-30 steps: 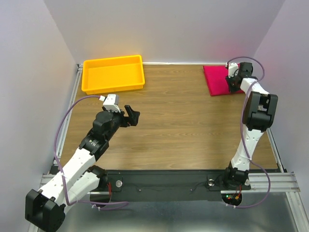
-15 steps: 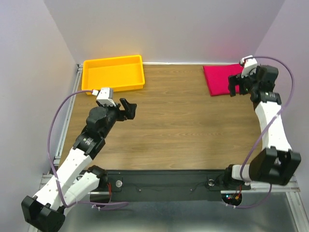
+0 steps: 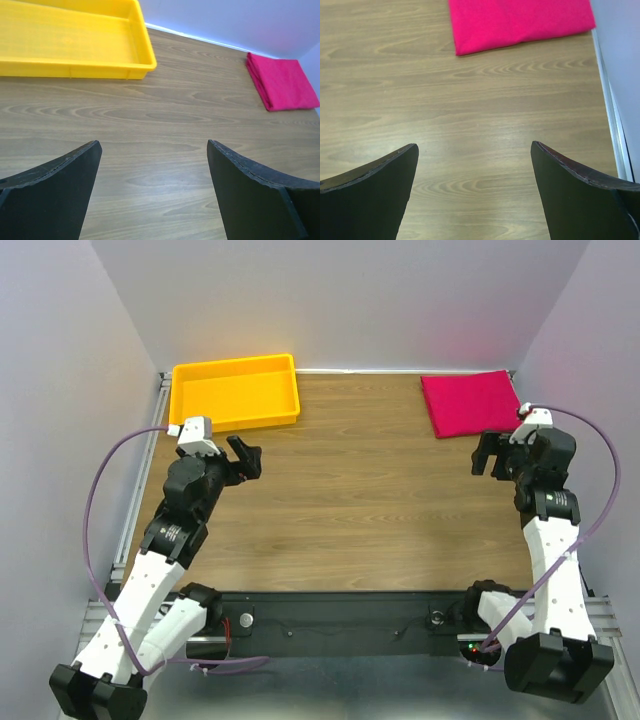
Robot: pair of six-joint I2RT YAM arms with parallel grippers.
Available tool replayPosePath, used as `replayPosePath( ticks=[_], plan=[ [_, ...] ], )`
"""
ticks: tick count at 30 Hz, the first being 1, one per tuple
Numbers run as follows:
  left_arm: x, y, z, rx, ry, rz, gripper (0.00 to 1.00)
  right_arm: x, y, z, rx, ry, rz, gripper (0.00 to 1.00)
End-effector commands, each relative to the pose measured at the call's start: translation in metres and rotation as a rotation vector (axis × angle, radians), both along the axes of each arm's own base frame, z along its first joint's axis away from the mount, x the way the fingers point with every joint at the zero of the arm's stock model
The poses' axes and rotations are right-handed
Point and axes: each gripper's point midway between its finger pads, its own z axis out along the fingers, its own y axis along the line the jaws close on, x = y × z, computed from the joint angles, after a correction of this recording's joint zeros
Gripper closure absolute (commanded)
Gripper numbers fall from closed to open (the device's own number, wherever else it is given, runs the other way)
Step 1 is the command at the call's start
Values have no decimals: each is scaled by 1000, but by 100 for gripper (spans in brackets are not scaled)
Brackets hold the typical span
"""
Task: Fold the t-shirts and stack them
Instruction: Neatly place the folded tshirt to the corner
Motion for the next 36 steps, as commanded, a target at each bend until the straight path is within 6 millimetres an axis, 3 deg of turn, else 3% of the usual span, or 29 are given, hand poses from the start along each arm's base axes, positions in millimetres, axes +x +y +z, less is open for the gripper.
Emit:
replayPosePath(
  ticks=[1, 15, 28, 36],
  plan=[
    [3, 11, -3, 5, -15, 14, 2, 1, -16, 10, 52, -57, -155, 0],
    [-2, 17, -15, 74, -6, 7, 2, -4, -17, 21, 60, -107, -175, 0],
    [-6, 17, -20, 105, -7, -14, 2, -6, -46, 6, 40, -74, -355, 0],
    [-7, 18, -26, 104, -5, -9, 2, -6, -49, -3, 24, -56, -368, 0]
  ],
)
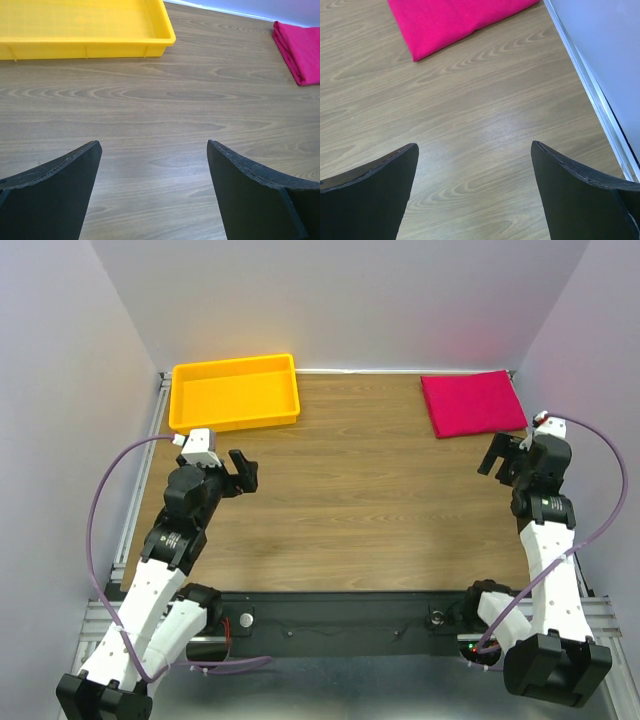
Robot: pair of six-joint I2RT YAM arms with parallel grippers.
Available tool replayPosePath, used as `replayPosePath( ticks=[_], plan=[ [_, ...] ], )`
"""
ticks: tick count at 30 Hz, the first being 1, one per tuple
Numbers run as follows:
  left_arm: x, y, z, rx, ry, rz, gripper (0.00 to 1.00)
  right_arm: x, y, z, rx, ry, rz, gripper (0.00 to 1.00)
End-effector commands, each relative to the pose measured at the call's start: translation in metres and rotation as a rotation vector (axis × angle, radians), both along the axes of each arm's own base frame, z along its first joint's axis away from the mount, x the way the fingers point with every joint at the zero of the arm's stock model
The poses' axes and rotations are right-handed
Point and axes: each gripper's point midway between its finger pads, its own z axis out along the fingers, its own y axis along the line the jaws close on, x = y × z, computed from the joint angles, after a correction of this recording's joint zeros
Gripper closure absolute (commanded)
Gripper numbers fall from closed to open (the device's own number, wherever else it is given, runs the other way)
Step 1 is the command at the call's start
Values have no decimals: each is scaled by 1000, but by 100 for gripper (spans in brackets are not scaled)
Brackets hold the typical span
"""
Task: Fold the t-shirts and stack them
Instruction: Neatly place the folded tshirt to the corner
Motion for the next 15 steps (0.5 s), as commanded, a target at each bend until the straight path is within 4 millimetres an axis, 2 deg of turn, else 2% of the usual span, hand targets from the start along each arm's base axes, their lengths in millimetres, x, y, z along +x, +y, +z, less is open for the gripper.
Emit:
replayPosePath(
  ticks=[1, 15],
  plan=[
    [2, 1, 14, 0, -62, -4, 2, 6, -9, 13, -24, -59, -43, 0],
    [1, 1, 11, 9, -61, -9, 2, 3, -11, 14, -51, -57, -35, 0]
  ],
)
